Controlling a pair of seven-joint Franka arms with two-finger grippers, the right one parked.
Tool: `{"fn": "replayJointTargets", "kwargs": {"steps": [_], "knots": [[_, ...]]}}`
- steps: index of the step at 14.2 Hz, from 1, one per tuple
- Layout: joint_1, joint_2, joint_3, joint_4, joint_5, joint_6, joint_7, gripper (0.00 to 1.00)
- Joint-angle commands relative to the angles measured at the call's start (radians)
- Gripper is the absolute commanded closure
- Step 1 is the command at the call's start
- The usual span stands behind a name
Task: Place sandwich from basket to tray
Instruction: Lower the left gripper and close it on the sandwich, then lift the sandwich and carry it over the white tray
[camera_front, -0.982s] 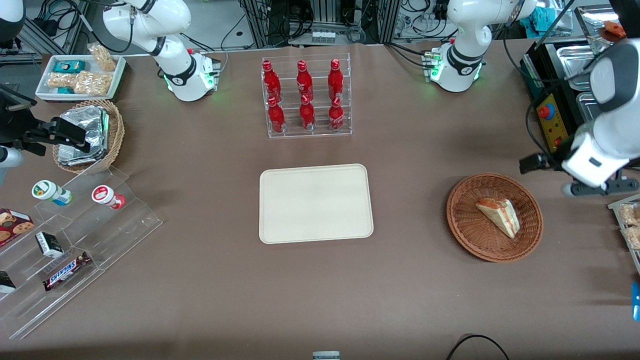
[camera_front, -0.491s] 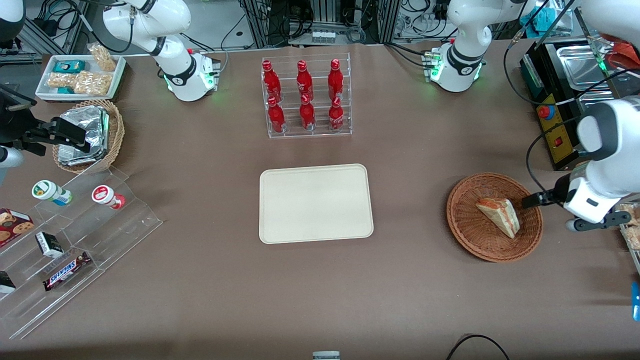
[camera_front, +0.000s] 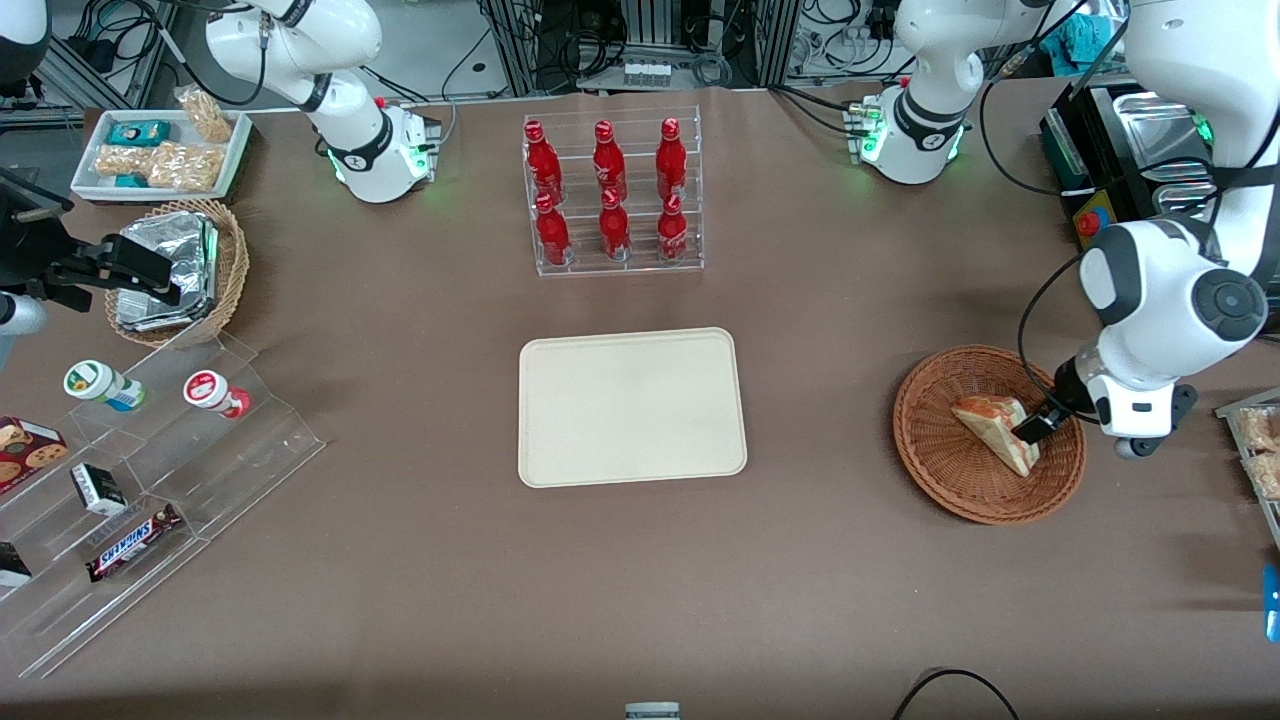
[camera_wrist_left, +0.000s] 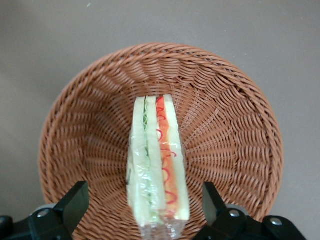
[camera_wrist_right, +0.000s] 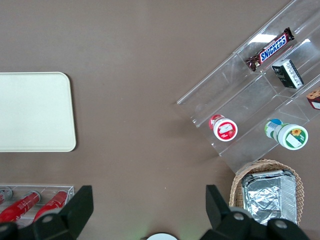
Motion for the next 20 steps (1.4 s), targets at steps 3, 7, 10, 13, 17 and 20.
{"fn": "replayJointTargets", "kwargs": {"steps": [3, 7, 10, 13, 17, 20], "knots": [[-0.017, 0.051, -0.003, 0.001, -0.011, 0.025, -0.097, 0.0], [-0.026, 0.082, -0.002, 0.004, -0.011, 0.022, -0.117, 0.66], [-0.031, 0.054, -0.008, 0.021, -0.01, -0.021, -0.103, 0.91], [-0.077, 0.019, -0.013, 0.101, -0.001, -0.206, -0.025, 0.98], [-0.219, 0.008, -0.019, 0.165, 0.001, -0.277, 0.23, 0.99], [-0.38, 0.062, -0.025, 0.234, -0.021, -0.277, 0.292, 0.99]]}}
